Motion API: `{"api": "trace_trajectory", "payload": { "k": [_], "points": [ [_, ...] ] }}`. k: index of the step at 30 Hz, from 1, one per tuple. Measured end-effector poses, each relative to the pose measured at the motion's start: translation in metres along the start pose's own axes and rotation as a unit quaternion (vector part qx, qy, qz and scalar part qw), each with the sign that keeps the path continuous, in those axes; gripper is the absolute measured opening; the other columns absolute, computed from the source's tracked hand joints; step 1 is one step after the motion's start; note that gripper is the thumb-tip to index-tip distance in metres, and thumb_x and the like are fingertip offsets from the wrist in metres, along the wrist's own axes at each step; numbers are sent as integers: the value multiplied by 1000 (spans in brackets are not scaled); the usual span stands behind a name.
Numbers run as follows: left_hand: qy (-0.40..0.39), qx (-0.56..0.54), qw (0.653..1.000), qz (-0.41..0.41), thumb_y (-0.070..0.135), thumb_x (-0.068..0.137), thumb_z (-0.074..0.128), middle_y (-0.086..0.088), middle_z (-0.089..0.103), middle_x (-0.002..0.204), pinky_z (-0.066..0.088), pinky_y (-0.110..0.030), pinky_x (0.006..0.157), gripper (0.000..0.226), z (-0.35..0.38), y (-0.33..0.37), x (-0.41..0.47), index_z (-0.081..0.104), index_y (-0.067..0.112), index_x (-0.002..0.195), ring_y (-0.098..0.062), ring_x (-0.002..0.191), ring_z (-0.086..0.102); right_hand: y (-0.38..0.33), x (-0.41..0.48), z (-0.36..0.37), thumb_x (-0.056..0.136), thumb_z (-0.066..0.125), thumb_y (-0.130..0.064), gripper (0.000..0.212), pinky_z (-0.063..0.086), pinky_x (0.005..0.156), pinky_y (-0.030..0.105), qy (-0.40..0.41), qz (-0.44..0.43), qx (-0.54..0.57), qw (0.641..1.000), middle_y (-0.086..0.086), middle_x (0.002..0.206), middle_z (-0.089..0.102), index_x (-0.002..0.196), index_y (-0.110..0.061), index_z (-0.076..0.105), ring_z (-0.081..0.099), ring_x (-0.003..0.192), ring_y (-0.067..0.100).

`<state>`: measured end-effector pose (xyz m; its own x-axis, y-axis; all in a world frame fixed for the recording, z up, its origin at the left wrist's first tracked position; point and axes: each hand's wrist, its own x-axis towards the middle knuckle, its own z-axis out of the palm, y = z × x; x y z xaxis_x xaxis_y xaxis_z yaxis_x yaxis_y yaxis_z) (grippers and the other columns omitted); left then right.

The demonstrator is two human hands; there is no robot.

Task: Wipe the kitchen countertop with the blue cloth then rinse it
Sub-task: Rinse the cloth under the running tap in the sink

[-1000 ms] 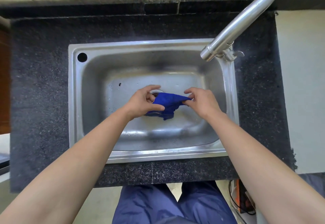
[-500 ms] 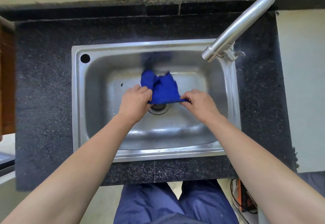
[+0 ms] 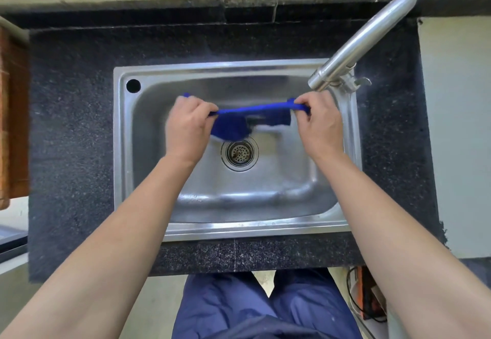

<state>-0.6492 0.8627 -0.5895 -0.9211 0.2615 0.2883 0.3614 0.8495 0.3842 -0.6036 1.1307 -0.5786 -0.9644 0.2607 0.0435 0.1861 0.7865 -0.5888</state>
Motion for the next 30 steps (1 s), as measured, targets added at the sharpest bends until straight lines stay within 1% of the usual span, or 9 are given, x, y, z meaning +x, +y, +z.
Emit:
{"api": "trace_trajectory", "payload": {
  "k": [2, 5, 8, 11, 13, 17, 22, 26, 30],
  "points": [
    [66, 35, 997, 27, 17, 80, 73, -1, 62, 75, 40, -38, 65, 2, -1, -3, 3, 74, 18, 81, -30, 76, 54, 1, 1, -3, 87, 62, -14, 16, 46, 71, 35, 20, -4, 6, 1000, 5, 102, 58, 102, -17, 67, 58, 77, 23],
    [16, 24, 999, 45, 11, 77, 74, -5, 61, 73, 41, -38, 64, 4, 10, -6, -25, 73, 15, 79, -32, 72, 57, 15, -21, 5, 87, 67, -13, 15, 44, 70, 31, -20, 3, -7, 1000, 3, 101, 57, 101, -17, 68, 56, 74, 19],
    [-168, 8, 986, 20, 3, 74, 74, -11, 62, 78, 48, -38, 60, 12, 26, -6, -68, 73, 10, 84, -35, 75, 60, 36, -54, 21, 89, 67, -11, 17, 46, 78, 33, -173, 30, -42, 984, 6, 104, 57, 106, -16, 69, 61, 88, 27],
    [-494, 81, 864, -59, 27, 93, 62, -12, 58, 128, 48, -40, 91, 41, 36, -1, -98, 59, 21, 133, -33, 120, 52, 48, -76, 25, 98, 57, -17, 32, 44, 93, 33, -409, 82, -120, 901, 7, 127, 55, 130, -20, 62, 57, 116, 28],
    [-574, 95, 809, -88, 47, 95, 56, -9, 35, 155, 36, -42, 110, 66, 34, 4, -106, 32, 25, 153, -29, 142, 32, 51, -78, 15, 100, 53, -19, 38, 42, 100, 34, -390, 105, -101, 909, 5, 136, 53, 137, -22, 57, 54, 123, 27],
    [-472, 28, 869, -148, 47, 99, 49, -10, 16, 164, 29, -45, 117, 72, 23, 16, -77, 17, 20, 157, -28, 150, 17, 51, -52, -24, 97, 58, -23, 33, 44, 98, 34, -181, 110, -19, 977, 7, 124, 61, 129, -20, 63, 60, 111, 23],
    [-320, -108, 931, -138, 43, 100, 50, -3, 22, 163, 26, -39, 119, 68, -10, 58, -1, 21, 18, 156, -21, 149, 20, 49, -7, -80, 93, 63, -27, 35, 51, 92, 37, 8, 174, 49, 983, 3, 120, 55, 125, -17, 56, 61, 93, 14],
    [-226, -167, 959, -34, 44, 98, 54, 2, 32, 158, 22, -27, 117, 64, -45, 110, 44, 30, 19, 153, -14, 146, 26, 52, 22, -101, 92, 64, -43, 70, 48, 101, 40, -84, 176, 69, 978, 1, 149, 42, 151, -24, 32, 55, 120, 18],
    [-198, -181, 963, -5, 44, 96, 58, 5, 29, 160, 19, -24, 117, 66, -61, 139, 58, 30, 23, 153, -9, 147, 22, 52, 41, -100, 101, 51, -42, 47, 45, 103, 40, -127, 129, 49, 982, 6, 138, 58, 142, -20, 52, 59, 118, 25]
  ]
}}
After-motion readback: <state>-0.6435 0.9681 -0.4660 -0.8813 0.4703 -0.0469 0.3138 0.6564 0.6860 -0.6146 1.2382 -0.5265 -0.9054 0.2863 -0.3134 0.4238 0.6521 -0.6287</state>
